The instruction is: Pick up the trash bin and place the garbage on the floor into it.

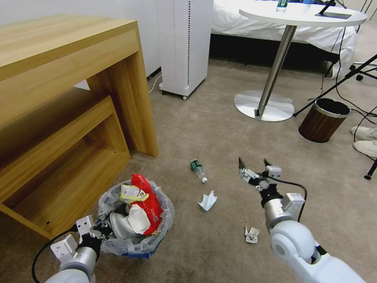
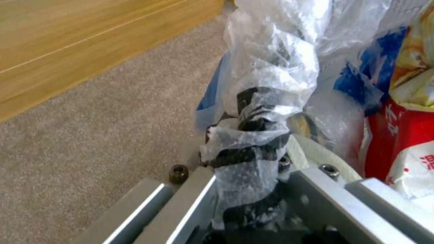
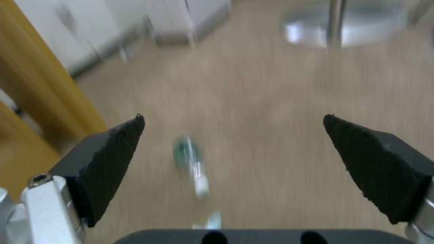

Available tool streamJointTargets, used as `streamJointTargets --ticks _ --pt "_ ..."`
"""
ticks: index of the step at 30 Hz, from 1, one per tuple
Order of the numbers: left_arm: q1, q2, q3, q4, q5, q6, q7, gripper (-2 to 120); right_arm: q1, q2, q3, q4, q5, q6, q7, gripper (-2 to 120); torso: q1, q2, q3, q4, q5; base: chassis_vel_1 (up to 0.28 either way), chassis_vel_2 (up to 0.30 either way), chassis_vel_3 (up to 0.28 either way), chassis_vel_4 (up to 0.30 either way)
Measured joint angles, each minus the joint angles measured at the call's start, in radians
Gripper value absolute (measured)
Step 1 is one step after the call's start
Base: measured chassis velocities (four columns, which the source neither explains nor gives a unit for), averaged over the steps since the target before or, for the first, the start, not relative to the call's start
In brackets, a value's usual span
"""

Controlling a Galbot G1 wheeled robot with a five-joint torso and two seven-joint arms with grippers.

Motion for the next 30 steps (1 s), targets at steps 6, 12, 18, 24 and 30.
streamJointTargets --ticks 6,12,18,24,30 --pt "0.007 0.001 -0.008 -0.005 -0.001 -0.003 0.001 0 0.09 0.01 -0.062 -0.063 0.152 -0.141 0.096 100 0.0 0.0 0.0 0.0001 0.0 0.0 0.0 0.0 0.0" --pt "0.008 -0.001 -0.01 0.002 -0.001 -0.011 0.003 0 0.148 0.026 -0.112 -0.146 0.189 -0.202 0.164 100 0.0 0.0 0.0 0.0003 0.0004 0.0 0.0 0.0 0.0" --pt "0.0 -0.005 -0.009 0.014 0.003 -0.015 0.004 0 0.075 0.011 -0.115 -0.134 0.21 -0.261 0.235 100 0.0 0.0 0.0 0.0002 0.0003 0.0 0.0 0.0 0.0" --pt "-0.021 -0.007 -0.008 0.027 0.002 -0.02 0.004 0 -0.099 -0.075 -0.095 -0.097 0.198 -0.316 0.264 100 0.0 0.0 0.0 -0.0003 0.0002 0.0 0.0 0.0 0.0" --pt "-0.03 -0.012 -0.002 0.04 0.002 -0.033 0.004 0 -0.197 -0.168 -0.1 -0.12 0.116 -0.306 0.218 97 0.0 0.0 0.0 -0.0001 -0.0003 0.0 0.0 0.0 0.0"
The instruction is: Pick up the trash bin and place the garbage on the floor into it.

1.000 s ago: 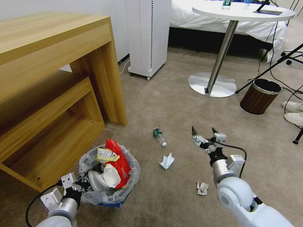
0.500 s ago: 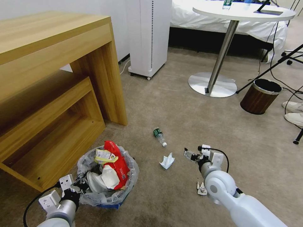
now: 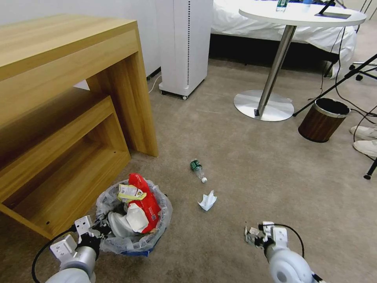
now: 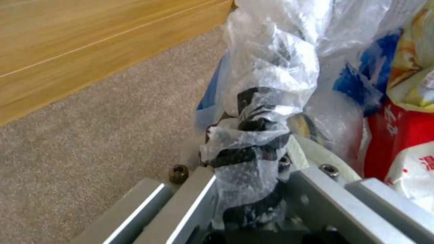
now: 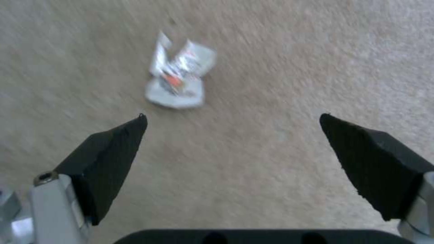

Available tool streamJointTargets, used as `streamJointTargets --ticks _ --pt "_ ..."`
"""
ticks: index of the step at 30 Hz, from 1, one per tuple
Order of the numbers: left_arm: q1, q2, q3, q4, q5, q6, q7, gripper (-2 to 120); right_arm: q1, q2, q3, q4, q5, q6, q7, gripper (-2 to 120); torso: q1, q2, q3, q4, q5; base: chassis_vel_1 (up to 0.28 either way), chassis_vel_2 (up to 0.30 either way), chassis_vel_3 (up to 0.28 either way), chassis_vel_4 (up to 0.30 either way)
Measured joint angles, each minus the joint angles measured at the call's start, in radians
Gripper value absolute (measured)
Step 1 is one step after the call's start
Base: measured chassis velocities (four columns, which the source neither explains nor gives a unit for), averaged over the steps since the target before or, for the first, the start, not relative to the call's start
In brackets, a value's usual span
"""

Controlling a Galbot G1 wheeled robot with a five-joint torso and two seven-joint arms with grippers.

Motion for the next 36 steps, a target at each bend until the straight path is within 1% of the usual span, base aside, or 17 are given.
streamJointTargets --ticks 2,3,4,6,7,10,11,14,22,25,36 --pt "0.0 -0.001 0.003 0.002 0.0 -0.005 0.004 0 -0.017 -0.013 -0.015 -0.034 -0.044 0.014 -0.029 96 0.0 0.0 0.0 -0.0002 0.0005 0.0 0.0 0.0 0.0" --pt "0.0 -0.001 0.003 0.002 0.0 -0.005 0.004 0 -0.017 -0.013 -0.015 -0.034 -0.044 0.014 -0.029 96 0.0 0.0 0.0 -0.0002 0.0005 0.0 0.0 0.0 0.0" --pt "0.001 -0.001 0.003 0.003 0.0 -0.008 0.006 0 -0.016 -0.012 -0.024 -0.049 -0.067 0.018 -0.049 92 0.0 0.0 0.0 0.0 0.0005 0.0 0.0 0.0 0.0" --pt "0.01 0.001 0.0 0.005 0.0 -0.011 0.01 0 0.019 0.004 -0.071 -0.103 -0.12 0.042 -0.086 91 0.0 0.0 0.0 0.0002 0.0006 0.0 0.0 0.0 0.0" --pt "0.01 0.001 0.0 0.005 0.0 -0.011 0.01 0 0.019 0.004 -0.071 -0.103 -0.12 0.042 -0.086 91 0.0 0.0 0.0 0.0002 0.0006 0.0 0.0 0.0 0.0" --pt "0.013 0.004 -0.003 0.005 -0.003 -0.015 0.011 0 0.06 0.013 -0.118 -0.15 -0.154 0.065 -0.108 91 0.0 0.0 0.0 0.0002 0.0006 0.0 0.0 0.0 0.0" --pt "0.013 0.004 -0.003 0.005 -0.003 -0.015 0.011 0 0.06 0.013 -0.118 -0.15 -0.154 0.065 -0.108 91 0.0 0.0 0.0 0.0002 0.0006 0.0 0.0 0.0 0.0" --pt "0.011 0.009 -0.008 0.009 -0.01 -0.017 0.011 0 0.111 0.017 -0.161 -0.202 -0.185 0.076 -0.127 89 0.0 0.0 0.0 0.0002 0.0005 0.0 0.0 0.0 0.0" --pt "0.006 0.014 -0.01 0.015 -0.02 -0.018 0.011 0 0.178 0.021 -0.209 -0.282 -0.228 0.115 -0.158 86 0.0 0.0 0.0 0.0001 0.0003 0.0 0.0 0.0 0.0" --pt "0.001 0.015 -0.008 0.024 -0.023 -0.018 0.011 0 0.23 0.046 -0.248 -0.338 -0.257 0.147 -0.178 86 0.0 0.0 0.0 0.0003 0.0005 0.0 0.0 0.0 0.0" --pt "-0.009 0.025 -0.006 0.026 -0.042 -0.019 0.009 0 0.295 0.08 -0.298 -0.408 -0.292 0.187 -0.204 82 0.0 0.0 0.0 0.0002 0.0004 0.0 0.0 0.0 0.0"
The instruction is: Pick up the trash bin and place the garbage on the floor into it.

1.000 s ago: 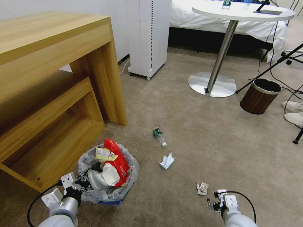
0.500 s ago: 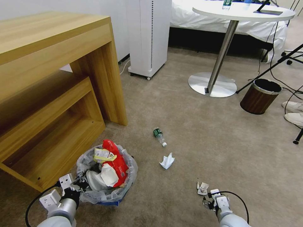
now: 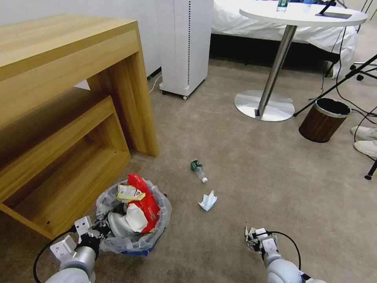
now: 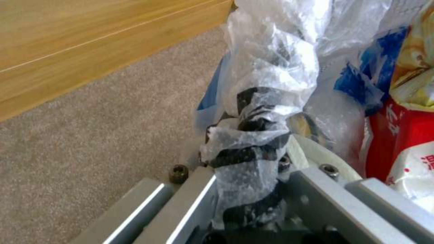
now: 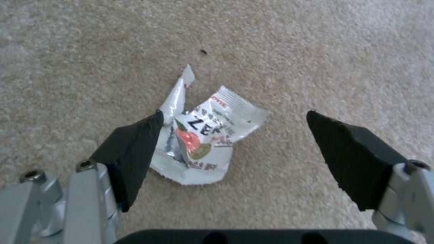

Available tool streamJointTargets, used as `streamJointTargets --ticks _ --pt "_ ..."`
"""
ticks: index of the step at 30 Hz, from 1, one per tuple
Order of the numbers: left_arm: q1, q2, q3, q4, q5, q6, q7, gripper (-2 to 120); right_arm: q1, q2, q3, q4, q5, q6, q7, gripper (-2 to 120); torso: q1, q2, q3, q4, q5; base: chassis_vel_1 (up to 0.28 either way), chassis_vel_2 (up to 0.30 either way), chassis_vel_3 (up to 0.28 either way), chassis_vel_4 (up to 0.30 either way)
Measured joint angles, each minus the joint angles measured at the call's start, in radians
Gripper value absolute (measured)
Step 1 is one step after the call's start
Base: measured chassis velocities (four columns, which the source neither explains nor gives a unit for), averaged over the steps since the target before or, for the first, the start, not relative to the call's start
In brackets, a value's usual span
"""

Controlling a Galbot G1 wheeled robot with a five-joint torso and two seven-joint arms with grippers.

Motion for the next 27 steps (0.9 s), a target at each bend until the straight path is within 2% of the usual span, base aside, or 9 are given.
streamJointTargets --ticks 4,19,27 --pt "-0.007 0.002 0.003 0.0 -0.007 0.002 -0.002 0 0.01 0.011 -0.016 -0.02 -0.015 0.011 -0.003 78 0.0 0.0 0.0 0.0 0.0001 0.0 0.0 0.0 0.0" --pt "-0.017 -0.002 0.016 0.004 -0.009 0.006 -0.005 0 -0.017 0.024 -0.017 -0.05 -0.061 0.038 -0.011 76 0.0 0.0 0.0 -0.0002 0.0 0.0 0.0 0.0 0.0" --pt "-0.008 0.0 0.009 0.003 -0.007 0.004 -0.005 0 -0.01 0.043 -0.03 -0.074 -0.078 0.049 -0.014 62 0.0 0.0 0.0 -0.0001 0.0002 0.0 0.0 0.0 0.0"
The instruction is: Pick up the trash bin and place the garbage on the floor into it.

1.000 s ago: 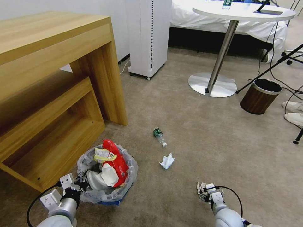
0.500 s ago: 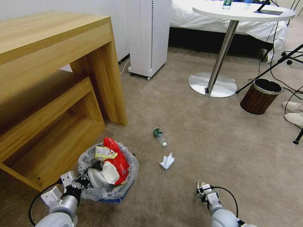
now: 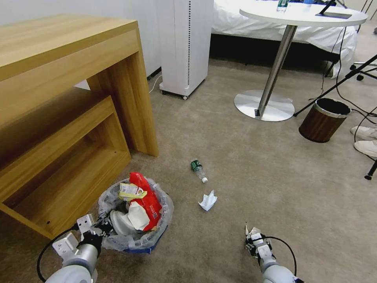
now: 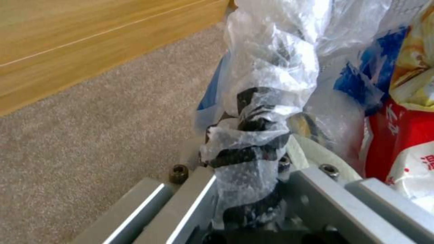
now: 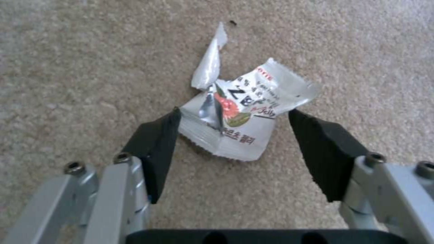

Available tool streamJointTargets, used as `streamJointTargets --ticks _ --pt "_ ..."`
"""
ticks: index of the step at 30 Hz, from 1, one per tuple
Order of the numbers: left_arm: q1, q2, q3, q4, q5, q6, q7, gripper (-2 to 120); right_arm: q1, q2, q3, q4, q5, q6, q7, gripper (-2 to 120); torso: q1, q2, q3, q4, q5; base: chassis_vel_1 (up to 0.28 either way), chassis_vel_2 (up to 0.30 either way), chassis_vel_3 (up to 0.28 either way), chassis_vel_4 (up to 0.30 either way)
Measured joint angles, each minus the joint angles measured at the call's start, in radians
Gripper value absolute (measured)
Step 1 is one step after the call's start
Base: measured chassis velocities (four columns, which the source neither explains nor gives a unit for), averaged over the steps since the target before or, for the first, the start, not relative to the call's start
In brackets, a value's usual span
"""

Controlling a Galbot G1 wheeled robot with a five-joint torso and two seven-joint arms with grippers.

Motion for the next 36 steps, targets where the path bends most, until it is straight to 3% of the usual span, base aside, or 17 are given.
streamJointTargets --ticks 3,6,10,17,28,34,36 --pt "-0.001 -0.002 0.0 0.0 0.0 -0.001 0.0 0 -0.002 0.0 0.0 0.0 -0.003 0.002 0.0 57 0.0 0.0 0.0 0.0 -0.0002 0.0 0.0 0.0 0.0" --pt "-0.008 -0.008 0.005 0.006 0.003 -0.001 0.001 0 -0.011 -0.002 0.002 0.005 -0.009 0.007 0.002 40 0.0 0.0 0.0 0.0 -0.0002 0.0 0.0 0.0 0.0" --pt "-0.011 -0.01 0.008 0.014 0.007 -0.004 0.001 0 -0.017 -0.004 0.006 0.005 -0.016 0.012 0.002 32 0.0 0.0 0.0 0.0 -0.0002 0.0 0.0 0.0 0.0" --pt "-0.014 -0.012 0.009 0.02 0.009 -0.006 0.003 0 -0.025 0.003 0.007 -0.012 -0.039 0.037 -0.005 0 0.0 0.0 0.0 0.0 0.0 0.0 0.0 0.0 0.0" --pt "-0.02 -0.012 0.008 0.032 0.01 -0.01 0.004 0 -0.035 -0.017 0.017 0.033 -0.03 0.065 -0.022 0 0.0 0.0 0.0 0.0 -0.0001 0.0 0.0 0.0 0.0" --pt "-0.032 -0.006 0.009 0.038 0.004 -0.007 0.003 0 -0.06 -0.072 0.057 0.143 -0.012 0.161 -0.086 0 0.0 0.0 0.0 0.0 -0.0001 0.0 0.0 0.0 0.0" --pt "-0.039 0.001 0.01 0.038 -0.003 -0.001 -0.002 0 -0.079 -0.114 0.098 0.252 -0.01 0.257 -0.161 0 0.0 0.0 0.0 0.0 -0.0002 0.0 0.0 0.0 0.0"
